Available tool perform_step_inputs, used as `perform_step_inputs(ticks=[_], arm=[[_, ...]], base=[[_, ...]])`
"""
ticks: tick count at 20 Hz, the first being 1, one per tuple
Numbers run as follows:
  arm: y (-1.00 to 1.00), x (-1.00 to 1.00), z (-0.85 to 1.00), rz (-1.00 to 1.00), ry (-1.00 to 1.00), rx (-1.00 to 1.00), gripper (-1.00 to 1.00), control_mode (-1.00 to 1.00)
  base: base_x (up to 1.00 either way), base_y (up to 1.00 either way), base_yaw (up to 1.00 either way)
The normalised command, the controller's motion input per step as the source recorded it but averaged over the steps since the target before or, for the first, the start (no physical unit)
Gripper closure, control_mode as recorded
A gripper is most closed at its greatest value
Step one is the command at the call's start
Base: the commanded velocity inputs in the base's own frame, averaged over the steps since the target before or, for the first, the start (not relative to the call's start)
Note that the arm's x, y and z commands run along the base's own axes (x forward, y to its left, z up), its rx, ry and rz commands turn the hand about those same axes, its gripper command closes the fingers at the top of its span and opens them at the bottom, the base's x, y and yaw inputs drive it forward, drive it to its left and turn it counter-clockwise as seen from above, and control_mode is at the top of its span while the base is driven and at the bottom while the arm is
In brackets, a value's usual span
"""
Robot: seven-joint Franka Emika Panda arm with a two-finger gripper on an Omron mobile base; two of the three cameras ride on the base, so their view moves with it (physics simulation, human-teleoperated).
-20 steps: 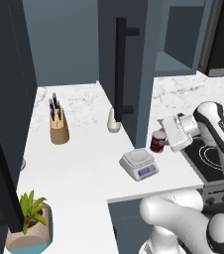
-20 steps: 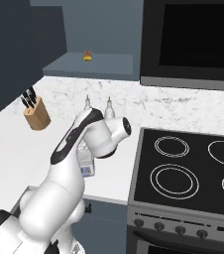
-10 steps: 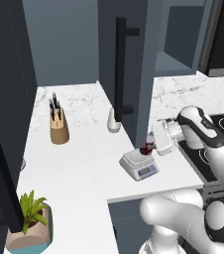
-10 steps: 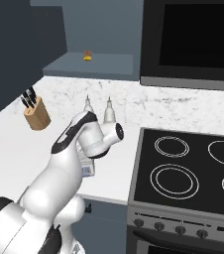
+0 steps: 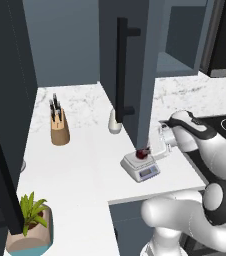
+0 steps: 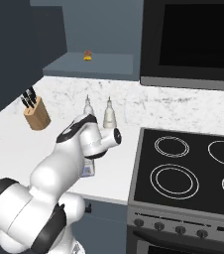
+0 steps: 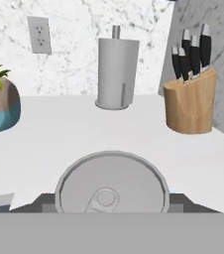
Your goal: Pick the canned food and place it on the digital scale for weighing, and close the cabinet.
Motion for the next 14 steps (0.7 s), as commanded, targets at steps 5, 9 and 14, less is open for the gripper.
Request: perform_step_inputs(ticks=[5, 9, 14], arm=[[0.0, 0.18, -0.13, 0.0, 0.0, 0.0, 1.0, -1.0], [0.0, 0.22, -0.21, 0.0, 0.0, 0.0, 1.0, -1.0], [0.0, 0.1, -0.24, 0.0, 0.0, 0.0, 1.0, -1.0]], base=[[0.0, 0.0, 0.0], [0.0, 0.0, 0.0], [0.0, 0.0, 0.0]])
